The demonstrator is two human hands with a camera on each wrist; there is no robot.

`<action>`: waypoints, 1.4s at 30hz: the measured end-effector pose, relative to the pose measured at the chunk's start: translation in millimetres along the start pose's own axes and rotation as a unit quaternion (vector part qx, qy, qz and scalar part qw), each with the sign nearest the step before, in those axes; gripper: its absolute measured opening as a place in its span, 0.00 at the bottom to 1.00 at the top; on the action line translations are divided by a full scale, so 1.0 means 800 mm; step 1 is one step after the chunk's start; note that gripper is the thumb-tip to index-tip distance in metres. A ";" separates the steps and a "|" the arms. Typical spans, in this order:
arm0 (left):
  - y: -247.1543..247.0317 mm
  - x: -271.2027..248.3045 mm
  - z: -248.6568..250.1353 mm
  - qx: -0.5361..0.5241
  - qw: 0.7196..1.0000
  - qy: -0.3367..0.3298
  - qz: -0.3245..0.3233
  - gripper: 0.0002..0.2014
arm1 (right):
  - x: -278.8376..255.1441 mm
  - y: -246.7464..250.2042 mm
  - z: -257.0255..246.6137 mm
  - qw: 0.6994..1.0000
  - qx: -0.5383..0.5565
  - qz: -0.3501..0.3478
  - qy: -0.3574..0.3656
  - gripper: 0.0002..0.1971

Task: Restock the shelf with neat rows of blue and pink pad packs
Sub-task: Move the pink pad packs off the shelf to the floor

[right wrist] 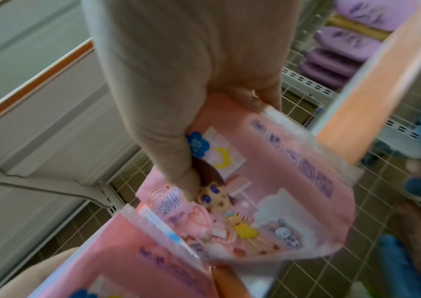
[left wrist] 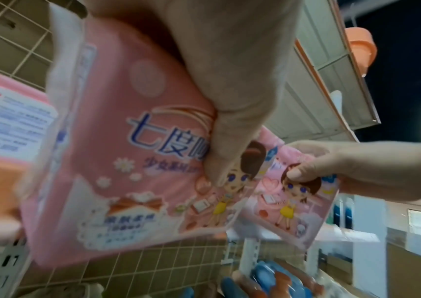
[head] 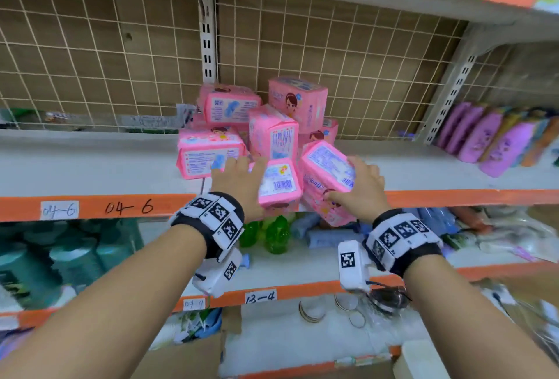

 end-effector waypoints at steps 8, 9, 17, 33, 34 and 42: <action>-0.109 -0.185 -0.062 -0.152 0.984 0.054 -0.074 0.55 | -0.164 -0.024 0.002 0.999 0.023 0.006 -0.045 0.42; -0.126 -0.212 -0.069 -0.163 0.980 0.064 -0.099 0.55 | -0.188 -0.034 0.005 0.998 0.036 -0.014 -0.056 0.41; -0.246 -0.375 -0.084 -0.208 0.919 0.079 -0.326 0.35 | -0.313 -0.126 0.071 0.957 0.039 -0.204 -0.204 0.31; -0.745 -0.560 0.037 -0.103 0.870 0.203 -0.436 0.40 | -0.505 -0.549 0.485 0.838 -0.150 -0.472 -0.229 0.32; -0.785 -0.573 0.039 -0.098 0.874 0.195 -0.433 0.39 | -0.520 -0.575 0.505 0.845 -0.170 -0.469 -0.194 0.32; -0.986 -0.637 0.027 -0.098 0.941 0.145 -0.289 0.37 | -0.585 -0.736 0.615 0.840 -0.202 -0.504 0.032 0.40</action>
Point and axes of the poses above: each hand's wrist, its own x-axis towards the middle knuckle, its own y-axis out of the back of the hand, z = x × y, the point moved 3 cm from there along x, towards the middle knuckle, and after that the axes turned 14 degrees about z, right-handed, at the moved point
